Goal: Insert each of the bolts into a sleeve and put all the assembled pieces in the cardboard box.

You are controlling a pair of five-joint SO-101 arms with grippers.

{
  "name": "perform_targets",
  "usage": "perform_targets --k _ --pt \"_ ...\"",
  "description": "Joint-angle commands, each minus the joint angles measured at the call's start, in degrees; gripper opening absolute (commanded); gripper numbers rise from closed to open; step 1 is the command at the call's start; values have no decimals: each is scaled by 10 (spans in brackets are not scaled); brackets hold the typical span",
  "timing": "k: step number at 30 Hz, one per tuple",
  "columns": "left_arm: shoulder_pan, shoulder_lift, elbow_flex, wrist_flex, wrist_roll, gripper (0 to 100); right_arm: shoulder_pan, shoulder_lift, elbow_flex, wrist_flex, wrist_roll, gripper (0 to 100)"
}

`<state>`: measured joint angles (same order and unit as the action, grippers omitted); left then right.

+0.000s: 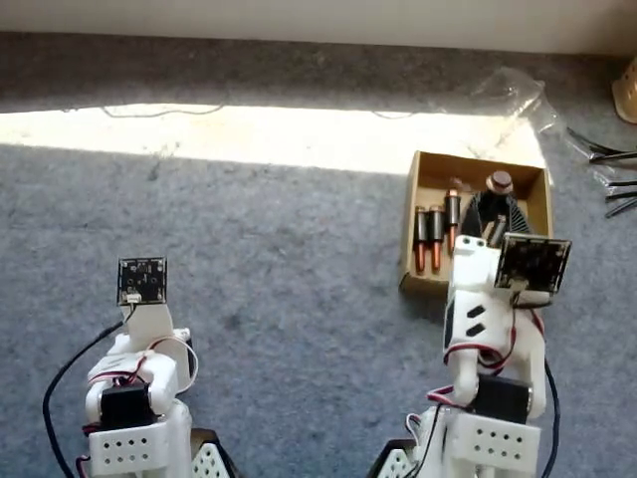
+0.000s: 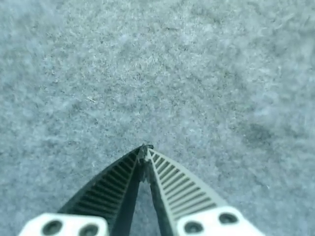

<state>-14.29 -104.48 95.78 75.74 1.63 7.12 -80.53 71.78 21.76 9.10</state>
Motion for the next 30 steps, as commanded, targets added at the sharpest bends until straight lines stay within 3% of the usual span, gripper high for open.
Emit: perform_targets --k 1,7,15,25,30 --pt "-9 -1 14 4 4 6 43 139 -122 -24 6 5" --pt "-9 -1 14 4 4 7 87 363 -238 -23 6 5" --pt "-9 -1 14 4 4 6 92 585 -357 -19 6 5" --pt "-9 -1 14 4 4 6 37 799 -603 227 2 5" --pt "-9 -1 14 4 4 6 17 869 -687 301 2 5"
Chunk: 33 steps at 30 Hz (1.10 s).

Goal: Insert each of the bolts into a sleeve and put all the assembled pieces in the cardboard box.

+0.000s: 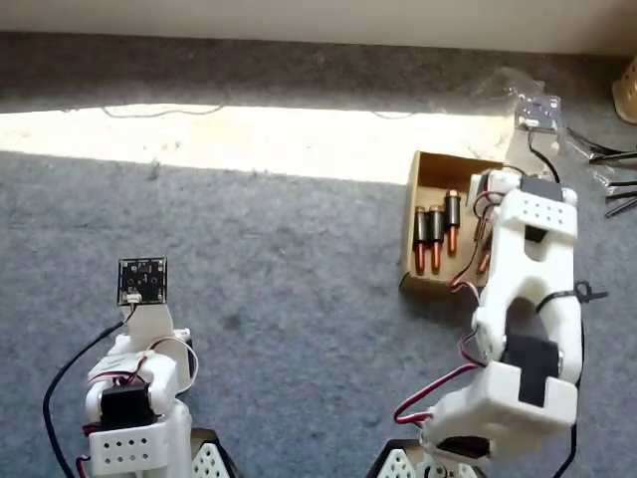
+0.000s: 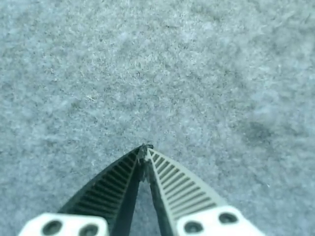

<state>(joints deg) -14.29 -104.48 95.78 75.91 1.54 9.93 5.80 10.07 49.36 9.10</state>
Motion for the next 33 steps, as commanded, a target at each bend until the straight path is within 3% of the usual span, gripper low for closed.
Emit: perform_targets --k 1,16,23,30,33 --pt "-9 -1 14 2 5 6 -13 16 -80 31 2 5" --pt "-9 -1 14 2 5 6 -12 91 -87 31 5 8" --pt "-9 -1 14 2 5 6 -13 96 -86 32 5 132" --pt "-7 -1 14 2 5 6 -14 91 -88 36 6 138" --pt "-7 -1 14 2 8 6 -14 65 -92 86 6 138"
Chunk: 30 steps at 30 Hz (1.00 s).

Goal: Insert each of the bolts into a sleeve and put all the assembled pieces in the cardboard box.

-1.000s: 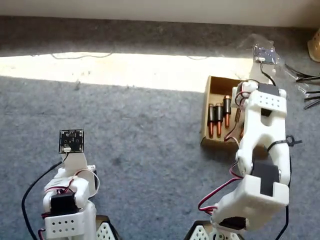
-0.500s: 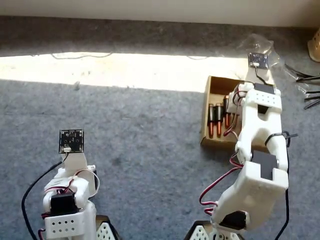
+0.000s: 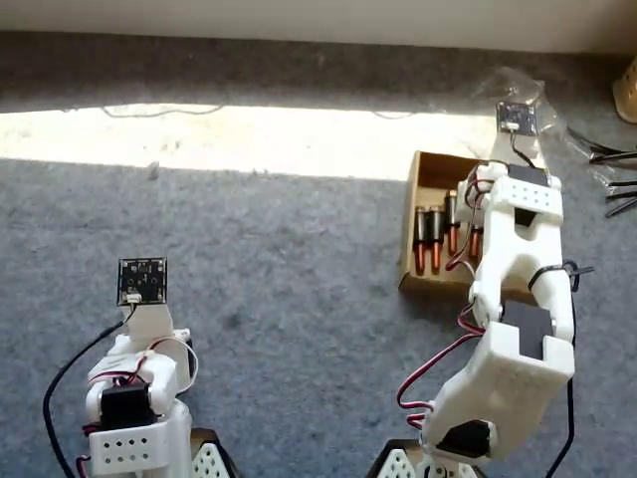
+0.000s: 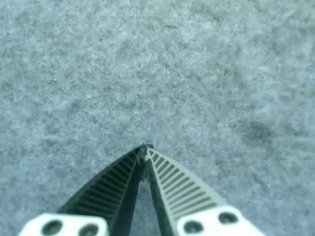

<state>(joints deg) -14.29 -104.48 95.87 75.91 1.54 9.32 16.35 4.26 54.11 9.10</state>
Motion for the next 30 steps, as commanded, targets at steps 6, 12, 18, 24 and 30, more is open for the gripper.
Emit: perform_targets --k 6,12,18,24,30 --pt "-7 -1 13 2 8 6 -19 -210 -51 84 4 138" --pt "-6 -1 13 4 9 5 -59 -385 -5 102 6 71" --pt "12 -1 13 4 9 5 -114 -531 77 102 6 5" --pt "58 -1 13 4 9 5 -143 -635 156 102 6 5" --pt "58 -1 13 4 9 5 -145 -726 269 99 6 5"
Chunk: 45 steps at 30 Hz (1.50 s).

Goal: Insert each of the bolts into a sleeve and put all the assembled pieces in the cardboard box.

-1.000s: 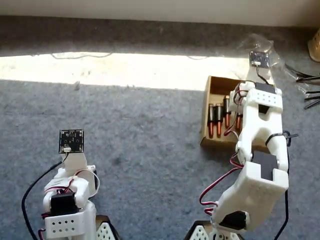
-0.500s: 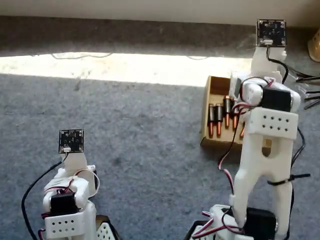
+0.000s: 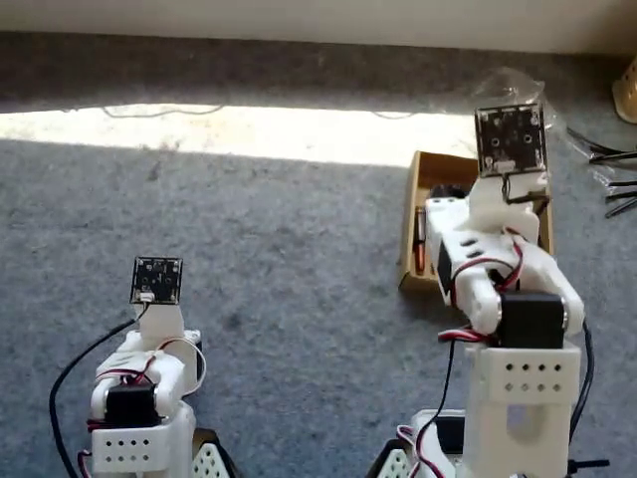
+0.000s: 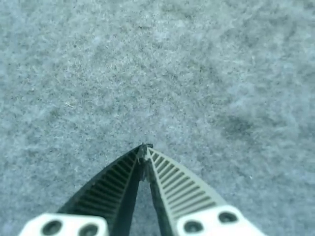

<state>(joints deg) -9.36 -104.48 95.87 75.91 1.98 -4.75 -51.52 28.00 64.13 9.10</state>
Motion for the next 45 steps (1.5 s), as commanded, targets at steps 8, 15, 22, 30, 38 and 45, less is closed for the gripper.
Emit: perform_targets --k 8,15,22,30,38,45 --pt "9 -1 13 4 4 5 -4 -183 154 -3 6 5" --pt "9 -1 13 4 4 5 -4 -274 219 -2 7 5" --pt "9 -1 13 4 4 5 -4 -352 269 -2 7 5" --pt "9 -1 13 4 4 5 -4 -427 311 -2 7 5" --pt "9 -1 13 4 4 5 -1 -492 386 -36 59 5" --pt "9 -1 13 4 4 5 0 -538 466 -65 59 5"
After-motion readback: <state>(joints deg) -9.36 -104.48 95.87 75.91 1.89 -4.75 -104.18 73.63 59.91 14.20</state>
